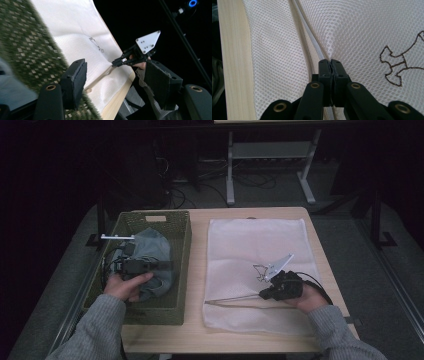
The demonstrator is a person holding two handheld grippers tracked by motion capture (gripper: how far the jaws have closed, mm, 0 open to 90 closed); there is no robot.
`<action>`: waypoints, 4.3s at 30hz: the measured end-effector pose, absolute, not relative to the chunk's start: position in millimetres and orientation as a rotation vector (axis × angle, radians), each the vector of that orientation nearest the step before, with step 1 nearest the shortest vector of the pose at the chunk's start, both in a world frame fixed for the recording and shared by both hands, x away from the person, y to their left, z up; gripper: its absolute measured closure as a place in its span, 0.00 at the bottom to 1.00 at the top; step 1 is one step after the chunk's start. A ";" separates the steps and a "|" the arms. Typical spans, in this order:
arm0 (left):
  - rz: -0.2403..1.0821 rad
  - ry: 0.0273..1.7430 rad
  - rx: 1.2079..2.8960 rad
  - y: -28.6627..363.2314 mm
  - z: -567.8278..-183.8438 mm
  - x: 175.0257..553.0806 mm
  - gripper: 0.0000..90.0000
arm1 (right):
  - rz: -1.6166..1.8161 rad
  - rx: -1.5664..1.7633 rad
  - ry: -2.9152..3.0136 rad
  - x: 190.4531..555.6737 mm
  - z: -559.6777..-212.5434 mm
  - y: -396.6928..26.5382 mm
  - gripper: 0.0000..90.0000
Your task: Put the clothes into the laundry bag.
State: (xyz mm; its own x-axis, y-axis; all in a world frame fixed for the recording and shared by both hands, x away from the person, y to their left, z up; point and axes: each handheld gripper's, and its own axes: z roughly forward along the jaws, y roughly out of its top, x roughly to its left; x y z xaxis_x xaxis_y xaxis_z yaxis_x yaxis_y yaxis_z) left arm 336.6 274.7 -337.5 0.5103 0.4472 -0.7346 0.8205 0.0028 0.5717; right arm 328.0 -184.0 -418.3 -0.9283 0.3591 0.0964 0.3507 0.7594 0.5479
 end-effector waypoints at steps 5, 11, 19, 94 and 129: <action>-0.378 1.159 1.636 295.1 -338.1 339.6 0.38 | 0.902 0.593 2.931 327.6 -418.6 -184.3 0.97; -0.283 1.234 1.600 318.8 -337.6 343.3 0.39 | 0.889 0.587 2.932 327.0 -420.1 -182.8 0.97; -0.146 1.360 1.642 339.8 -336.4 348.8 0.30 | 0.889 0.588 2.932 327.0 -419.3 -183.8 0.97; -0.410 1.290 1.810 332.9 -364.8 322.4 0.77 | 0.994 0.653 2.889 340.9 -386.7 -202.8 0.98; -0.411 0.834 1.500 302.7 -263.5 295.3 0.79 | 1.029 0.716 2.833 384.8 -344.0 -199.2 0.98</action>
State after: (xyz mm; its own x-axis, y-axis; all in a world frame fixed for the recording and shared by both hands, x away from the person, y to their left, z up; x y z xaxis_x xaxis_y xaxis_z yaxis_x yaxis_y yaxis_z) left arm 295.3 302.7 -263.5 0.6690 0.2503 -0.6998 0.7077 0.0730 0.7027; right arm 384.8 -199.2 -344.0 -0.8922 0.4371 0.1135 0.4081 0.6727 0.6171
